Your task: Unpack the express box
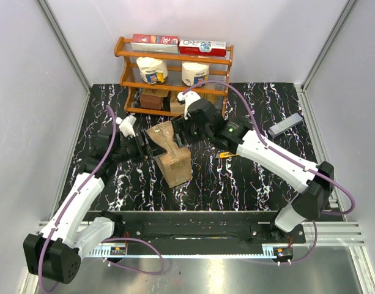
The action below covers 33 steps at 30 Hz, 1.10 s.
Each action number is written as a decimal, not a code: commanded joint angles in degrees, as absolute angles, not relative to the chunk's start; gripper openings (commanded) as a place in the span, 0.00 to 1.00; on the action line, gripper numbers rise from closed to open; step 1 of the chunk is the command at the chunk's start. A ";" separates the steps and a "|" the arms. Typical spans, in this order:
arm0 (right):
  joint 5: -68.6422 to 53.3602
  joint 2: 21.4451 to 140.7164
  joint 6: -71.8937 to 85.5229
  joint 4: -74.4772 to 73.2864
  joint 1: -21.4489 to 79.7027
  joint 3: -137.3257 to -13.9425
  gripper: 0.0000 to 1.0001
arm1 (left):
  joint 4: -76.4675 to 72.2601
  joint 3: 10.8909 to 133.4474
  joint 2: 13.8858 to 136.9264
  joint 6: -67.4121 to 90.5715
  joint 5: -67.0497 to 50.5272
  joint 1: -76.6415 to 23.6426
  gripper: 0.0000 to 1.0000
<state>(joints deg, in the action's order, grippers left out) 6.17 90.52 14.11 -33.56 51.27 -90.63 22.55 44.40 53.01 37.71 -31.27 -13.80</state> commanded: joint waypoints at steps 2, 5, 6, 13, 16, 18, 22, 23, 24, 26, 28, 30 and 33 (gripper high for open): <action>10.98 92.63 10.99 -34.98 53.87 -95.18 0.76 | 21.87 43.95 52.56 34.72 -30.51 -13.54 0.74; 12.21 94.39 10.46 -36.03 55.02 -96.50 0.78 | 23.89 43.42 52.82 32.52 -28.57 -13.54 0.67; 12.56 95.18 10.28 -36.38 55.28 -97.11 0.78 | 24.60 43.42 53.08 32.17 -27.52 -13.54 0.66; 14.59 97.91 9.05 -37.62 56.34 -98.44 0.81 | 25.84 41.57 54.23 29.97 -26.98 -13.54 0.60; 15.03 99.14 8.96 -37.79 56.60 -99.05 0.81 | 25.93 41.48 54.49 29.53 -26.98 -13.54 0.60; 15.29 100.02 8.88 -37.79 56.95 -99.67 0.82 | 25.93 41.48 54.58 29.36 -27.16 -13.54 0.60; 16.43 101.34 8.44 -37.88 57.57 -100.63 0.82 | 25.93 41.66 55.02 28.83 -27.51 -13.54 0.60; 16.61 101.95 8.35 -38.32 57.83 -101.07 0.83 | 25.93 41.75 55.02 28.65 -27.51 -13.54 0.60; 17.31 102.30 8.44 -38.41 57.92 -101.25 0.83 | 25.93 41.75 55.02 28.48 -27.60 -13.54 0.60; 18.54 103.35 8.79 -39.28 58.01 -101.86 0.83 | 26.19 41.92 54.93 28.21 -27.34 -13.54 0.60; 21.96 103.88 9.66 -40.07 58.18 -102.30 0.83 | 26.54 42.19 55.02 27.95 -26.98 -13.54 0.60; 26.42 104.59 10.19 -41.30 58.18 -103.09 0.82 | 26.80 42.27 54.84 27.86 -26.54 -13.54 0.60; 30.92 105.03 10.63 -42.89 58.27 -104.50 0.81 | 27.07 42.36 54.41 27.77 -25.49 -13.54 0.60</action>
<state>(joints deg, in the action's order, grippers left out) 20.71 103.88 10.00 -40.23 58.02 -101.34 22.46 43.46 53.45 31.68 -30.70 -13.80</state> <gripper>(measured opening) 0.819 0.603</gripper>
